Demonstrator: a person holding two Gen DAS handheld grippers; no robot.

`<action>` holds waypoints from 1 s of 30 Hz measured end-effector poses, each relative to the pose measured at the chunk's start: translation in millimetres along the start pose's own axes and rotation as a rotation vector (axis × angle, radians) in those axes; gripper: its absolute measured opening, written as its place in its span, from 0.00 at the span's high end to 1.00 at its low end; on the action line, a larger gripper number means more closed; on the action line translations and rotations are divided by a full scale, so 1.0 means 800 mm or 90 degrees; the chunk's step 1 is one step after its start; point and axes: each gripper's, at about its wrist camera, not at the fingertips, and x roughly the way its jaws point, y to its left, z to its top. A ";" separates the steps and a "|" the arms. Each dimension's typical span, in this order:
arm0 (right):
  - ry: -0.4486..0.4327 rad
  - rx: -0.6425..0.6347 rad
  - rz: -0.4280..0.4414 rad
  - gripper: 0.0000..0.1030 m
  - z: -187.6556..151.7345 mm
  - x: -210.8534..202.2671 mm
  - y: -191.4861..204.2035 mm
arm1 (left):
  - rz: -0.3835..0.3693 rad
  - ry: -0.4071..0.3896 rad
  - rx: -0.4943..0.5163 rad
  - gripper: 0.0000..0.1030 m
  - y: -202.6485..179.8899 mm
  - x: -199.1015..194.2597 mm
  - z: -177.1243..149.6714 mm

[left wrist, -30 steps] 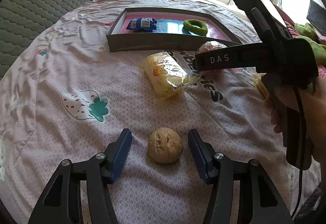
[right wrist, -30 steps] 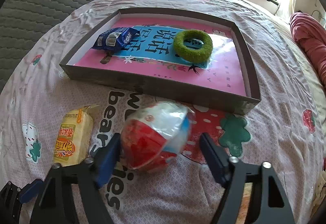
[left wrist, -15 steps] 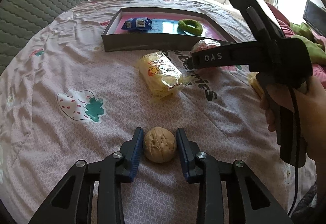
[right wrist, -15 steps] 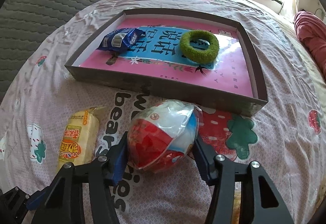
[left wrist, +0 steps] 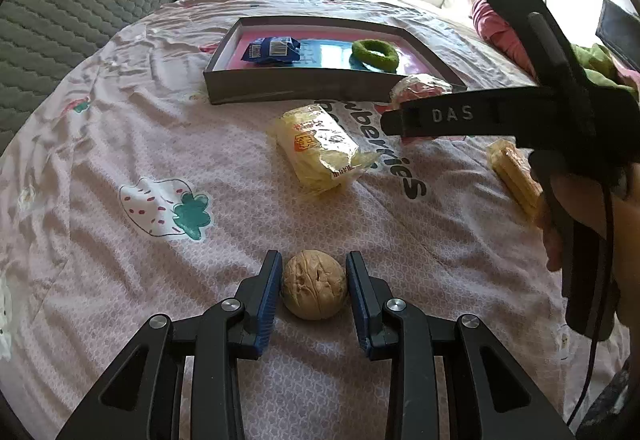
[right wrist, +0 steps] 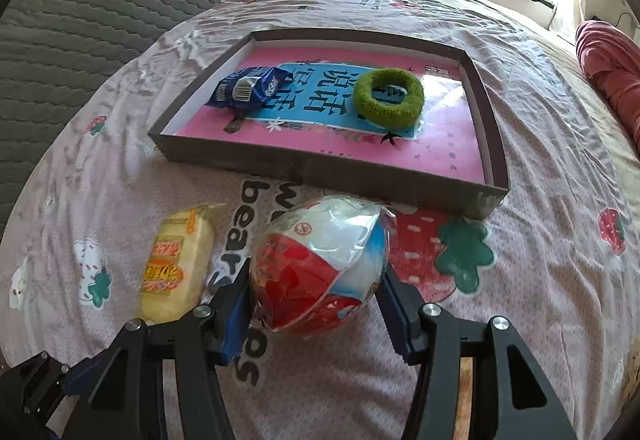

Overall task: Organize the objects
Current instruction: 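Lift and carry the red ball and bun over the tray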

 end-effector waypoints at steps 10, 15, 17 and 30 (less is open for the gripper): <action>-0.001 -0.004 -0.003 0.45 -0.017 -0.026 0.004 | 0.004 -0.006 -0.002 0.67 0.001 -0.010 0.005; -0.008 -0.011 -0.009 0.45 -0.024 -0.046 0.008 | 0.003 -0.011 -0.007 0.67 0.000 -0.019 0.010; -0.009 -0.011 -0.009 0.45 -0.026 -0.053 0.009 | 0.005 -0.014 -0.006 0.67 -0.001 -0.024 0.012; -0.043 -0.020 -0.014 0.45 -0.034 -0.110 0.023 | 0.014 -0.041 -0.018 0.67 0.006 -0.062 0.031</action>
